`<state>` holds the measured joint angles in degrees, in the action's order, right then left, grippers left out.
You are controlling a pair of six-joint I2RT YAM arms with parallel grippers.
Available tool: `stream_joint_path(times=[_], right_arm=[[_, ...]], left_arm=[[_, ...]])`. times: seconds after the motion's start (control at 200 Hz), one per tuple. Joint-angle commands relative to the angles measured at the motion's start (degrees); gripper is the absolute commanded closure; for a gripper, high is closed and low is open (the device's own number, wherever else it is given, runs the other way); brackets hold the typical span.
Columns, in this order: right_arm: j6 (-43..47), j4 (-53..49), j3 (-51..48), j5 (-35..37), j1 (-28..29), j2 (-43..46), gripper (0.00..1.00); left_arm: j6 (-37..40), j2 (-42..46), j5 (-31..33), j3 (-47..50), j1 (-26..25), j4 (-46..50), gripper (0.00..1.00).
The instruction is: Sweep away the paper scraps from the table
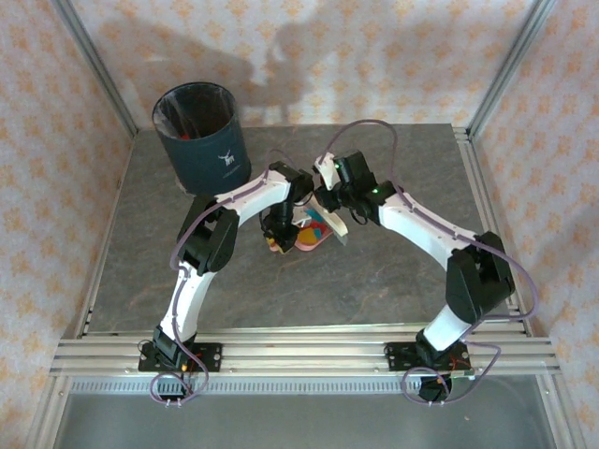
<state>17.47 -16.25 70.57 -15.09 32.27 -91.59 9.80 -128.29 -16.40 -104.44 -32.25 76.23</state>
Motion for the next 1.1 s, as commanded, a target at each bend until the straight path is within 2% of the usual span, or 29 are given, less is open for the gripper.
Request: stream_joint_path(times=[0.0,0.16,0.375,0.555,0.65,0.816,1.096], right_arm=[[-3.0,1.5,-1.5,1.0,0.2,2.9,1.0],[-5.4,1.9,-2.5,7.1,-0.2,4.3,1.0],[-9.3,6.7,-6.0,4.4,-2.4,7.9,1.0],[-9.8,8.8,-7.4,11.8,-2.5,8.0,1.0],[-9.7,9.7,-7.6,13.2,-2.5,7.6,1.0],[-9.4,9.7,-7.7,9.9,-2.4,5.9,1.0],[-9.9,7.7,-7.9,-1.0,-1.5,4.8,1.0]], left_arm=[[1.5,3.0,-0.7,2.4,-0.4,0.8,1.0],[1.6,5.5,-0.9,5.4,-0.4,-0.3,1.0],[2.4,7.3,-1.8,8.4,-0.5,-0.8,1.0],[3.5,7.9,-3.6,10.0,-1.0,-1.2,1.0],[3.8,8.1,-4.0,10.2,-1.7,-1.2,1.0],[3.9,8.6,-4.3,11.0,-2.5,-2.2,1.0],[3.8,8.4,-4.0,11.3,-2.8,-2.7,1.0]])
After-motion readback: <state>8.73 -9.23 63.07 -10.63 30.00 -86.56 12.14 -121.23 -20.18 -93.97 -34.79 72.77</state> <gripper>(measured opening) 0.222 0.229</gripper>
